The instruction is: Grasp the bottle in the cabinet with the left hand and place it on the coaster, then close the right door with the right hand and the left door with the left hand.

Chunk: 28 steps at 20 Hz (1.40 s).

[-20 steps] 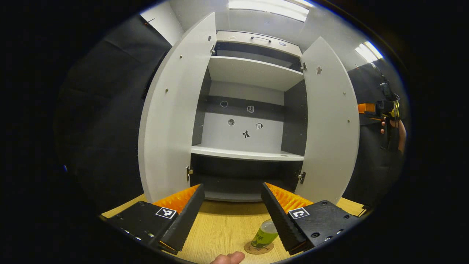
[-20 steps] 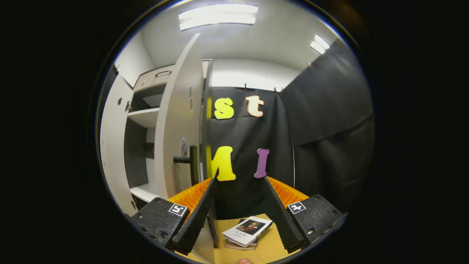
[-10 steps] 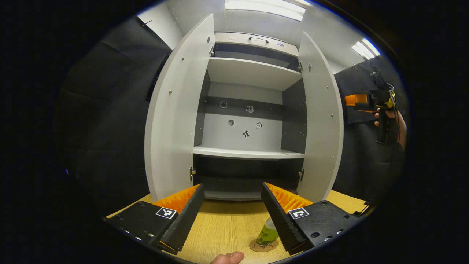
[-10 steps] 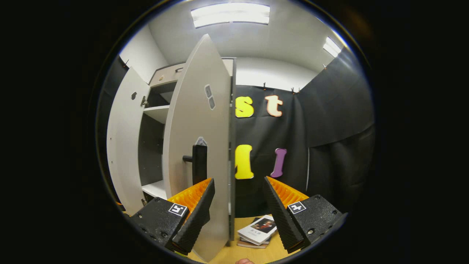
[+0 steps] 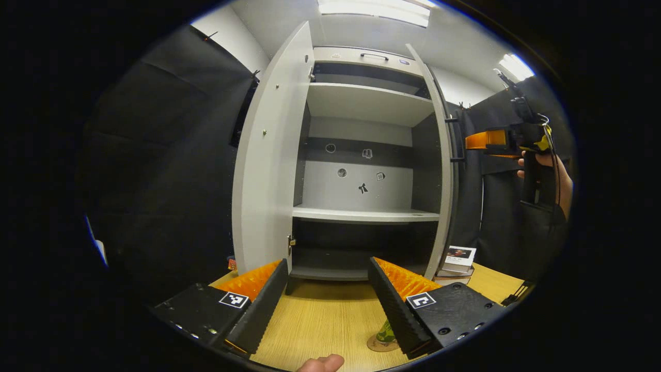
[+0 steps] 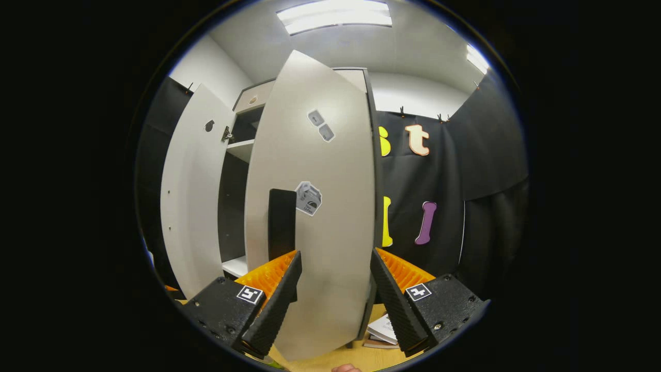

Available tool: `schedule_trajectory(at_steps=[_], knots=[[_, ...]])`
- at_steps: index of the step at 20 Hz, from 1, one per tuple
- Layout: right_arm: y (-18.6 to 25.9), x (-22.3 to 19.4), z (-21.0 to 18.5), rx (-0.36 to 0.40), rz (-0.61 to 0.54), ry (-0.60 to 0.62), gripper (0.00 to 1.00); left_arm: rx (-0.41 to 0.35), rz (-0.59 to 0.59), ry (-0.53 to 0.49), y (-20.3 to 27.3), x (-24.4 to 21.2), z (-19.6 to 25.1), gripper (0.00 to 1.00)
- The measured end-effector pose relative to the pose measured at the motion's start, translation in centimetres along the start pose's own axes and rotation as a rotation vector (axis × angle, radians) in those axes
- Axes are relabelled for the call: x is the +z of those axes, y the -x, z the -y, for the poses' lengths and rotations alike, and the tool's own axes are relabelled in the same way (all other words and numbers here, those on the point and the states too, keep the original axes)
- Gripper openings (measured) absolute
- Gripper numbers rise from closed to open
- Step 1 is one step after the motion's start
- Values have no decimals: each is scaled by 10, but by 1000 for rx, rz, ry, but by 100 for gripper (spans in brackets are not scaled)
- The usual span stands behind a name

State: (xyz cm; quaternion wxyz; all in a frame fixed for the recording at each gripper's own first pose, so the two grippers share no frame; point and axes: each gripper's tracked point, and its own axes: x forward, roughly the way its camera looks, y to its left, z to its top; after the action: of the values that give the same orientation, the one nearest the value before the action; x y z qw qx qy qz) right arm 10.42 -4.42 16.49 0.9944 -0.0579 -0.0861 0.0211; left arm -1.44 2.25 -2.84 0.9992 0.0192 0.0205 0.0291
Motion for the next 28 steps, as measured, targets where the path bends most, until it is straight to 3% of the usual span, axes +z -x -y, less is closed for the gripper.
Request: schedule_trajectory(at_steps=[6, 9, 13, 21, 22, 23, 25, 26, 27, 28], knots=[[12, -3, 2, 1, -2, -5, 83, 19, -3, 16, 5, 2, -3, 95], [22, -9, 12, -18, -4, -7, 79, -4, -8, 30, 7, 4, 1, 95], [41, -29, 22, -43, -39, -15, 83, -43, 6, 63, 7, 14, 11, 95], [87, -97, 23, -75, -94, -99, 83, -92, 6, 115, 4, 19, 21, 95], [91, -108, 21, -81, -101, -108, 83, -88, 8, 114, 4, 20, 19, 100], [97, -120, 20, -90, -117, -118, 83, -88, 8, 114, 3, 20, 19, 95], [108, -139, 17, -93, -135, -149, 83, -94, -2, 114, 5, 16, 20, 95], [112, -148, 18, -97, -143, -160, 83, -93, -4, 114, 5, 15, 20, 100], [115, -155, 21, -111, -156, -166, 83, -90, -8, 115, 6, 13, 19, 95], [117, -161, 25, -124, -168, -165, 83, -82, -16, 121, 7, 11, 17, 100]])
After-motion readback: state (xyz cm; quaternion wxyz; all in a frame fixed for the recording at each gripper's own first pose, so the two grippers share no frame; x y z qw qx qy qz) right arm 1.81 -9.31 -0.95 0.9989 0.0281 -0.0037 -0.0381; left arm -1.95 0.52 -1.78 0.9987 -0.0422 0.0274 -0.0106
